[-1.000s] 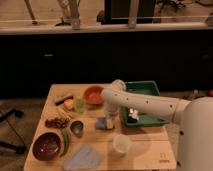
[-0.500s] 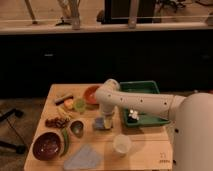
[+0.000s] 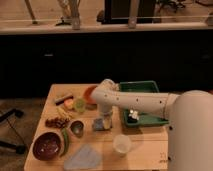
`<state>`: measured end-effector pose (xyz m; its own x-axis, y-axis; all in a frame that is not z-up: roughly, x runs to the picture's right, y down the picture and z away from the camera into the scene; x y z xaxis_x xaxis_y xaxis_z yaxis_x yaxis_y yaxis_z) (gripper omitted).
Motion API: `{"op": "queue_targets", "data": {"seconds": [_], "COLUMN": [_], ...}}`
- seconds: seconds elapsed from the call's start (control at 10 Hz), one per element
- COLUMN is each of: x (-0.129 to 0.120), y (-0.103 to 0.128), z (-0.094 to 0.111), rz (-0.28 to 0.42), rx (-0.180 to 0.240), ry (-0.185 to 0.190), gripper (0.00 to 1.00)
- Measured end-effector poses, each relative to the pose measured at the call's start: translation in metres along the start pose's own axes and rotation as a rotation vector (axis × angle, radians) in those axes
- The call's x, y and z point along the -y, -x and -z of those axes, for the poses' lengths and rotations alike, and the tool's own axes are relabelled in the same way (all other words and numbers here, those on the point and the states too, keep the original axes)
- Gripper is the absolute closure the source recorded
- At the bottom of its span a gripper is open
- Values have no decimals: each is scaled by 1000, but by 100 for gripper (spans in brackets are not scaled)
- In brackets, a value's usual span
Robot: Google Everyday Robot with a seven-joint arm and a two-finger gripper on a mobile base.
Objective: Wipe table surface with sponge
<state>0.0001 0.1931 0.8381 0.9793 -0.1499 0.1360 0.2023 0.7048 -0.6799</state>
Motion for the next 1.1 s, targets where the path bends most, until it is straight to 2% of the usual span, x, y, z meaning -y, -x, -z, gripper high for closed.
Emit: {"op": "queue_targets", "data": {"seconds": [0.3,0.5,0.8,1.1], "x": [-2,-9,-18,-7], "y": [10,10,-14,-30], "z": [-6,-8,-7,-13], "rz": [36,40,-5,-41], "rx": [13,12,-37,-90], "ry": [28,42,64,78], "gripper": [100,100,100,100]}}
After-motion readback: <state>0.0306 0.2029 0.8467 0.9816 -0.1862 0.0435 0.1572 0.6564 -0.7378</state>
